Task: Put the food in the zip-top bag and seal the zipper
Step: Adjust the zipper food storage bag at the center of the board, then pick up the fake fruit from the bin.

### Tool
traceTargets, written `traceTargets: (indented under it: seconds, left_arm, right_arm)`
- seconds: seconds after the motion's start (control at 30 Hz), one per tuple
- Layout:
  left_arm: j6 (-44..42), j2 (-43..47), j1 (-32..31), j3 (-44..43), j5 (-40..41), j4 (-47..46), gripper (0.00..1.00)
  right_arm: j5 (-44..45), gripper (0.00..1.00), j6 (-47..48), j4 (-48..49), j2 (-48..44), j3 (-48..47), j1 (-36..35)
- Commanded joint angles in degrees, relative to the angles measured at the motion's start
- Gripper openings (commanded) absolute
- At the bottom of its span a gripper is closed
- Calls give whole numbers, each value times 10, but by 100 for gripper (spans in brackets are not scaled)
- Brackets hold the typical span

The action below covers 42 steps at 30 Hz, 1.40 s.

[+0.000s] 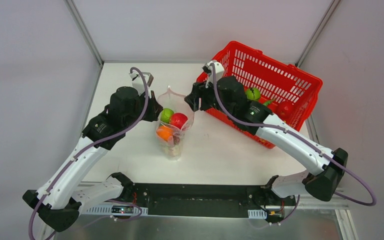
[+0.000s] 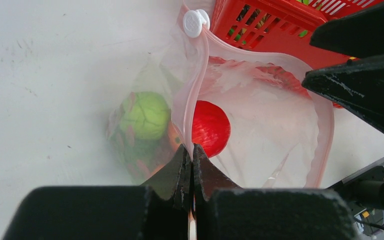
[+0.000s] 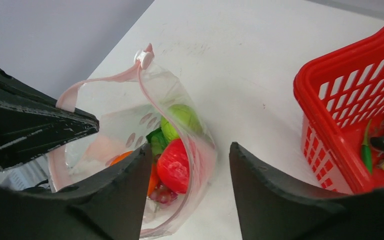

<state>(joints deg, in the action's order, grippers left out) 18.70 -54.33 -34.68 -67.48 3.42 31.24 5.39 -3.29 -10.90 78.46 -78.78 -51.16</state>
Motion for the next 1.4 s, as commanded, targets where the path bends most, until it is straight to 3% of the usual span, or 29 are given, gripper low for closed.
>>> traceTargets:
  seconds: [0.0, 0.2, 0.33, 0.43, 0.53, 0.7, 0.87, 1.07, 1.37]
  left_arm:
    - [-2, 5, 0, -20, -18, -38, 0]
    - [5, 0, 0, -11, -33, -49, 0]
    - [5, -10, 0, -16, -33, -46, 0]
    - [6, -10, 0, -16, -33, -50, 0]
    - [6, -9, 0, -12, -33, -52, 0]
    - [8, -6, 0, -4, -33, -54, 0]
    - [9, -1, 0, -2, -33, -57, 0]
    - [16, 12, 0, 13, -53, -61, 0]
    - [11, 11, 0, 13, -51, -58, 0]
  right_arm:
    - [26, 67, 11, 43, -56, 21, 6]
    - [109, 80, 19, 92, -118, 75, 11]
    - [174, 82, 9, 144, -149, 116, 22]
    - [224, 84, 1, 136, -154, 120, 43]
    - [247, 84, -46, 80, -145, 105, 108]
    - [127, 84, -131, 4, -125, 100, 258]
    - [33, 85, -161, -36, -73, 104, 360]
    - [-13, 87, -135, -45, 4, 99, 399]
    - [-35, 95, -85, -31, 171, -6, 406]
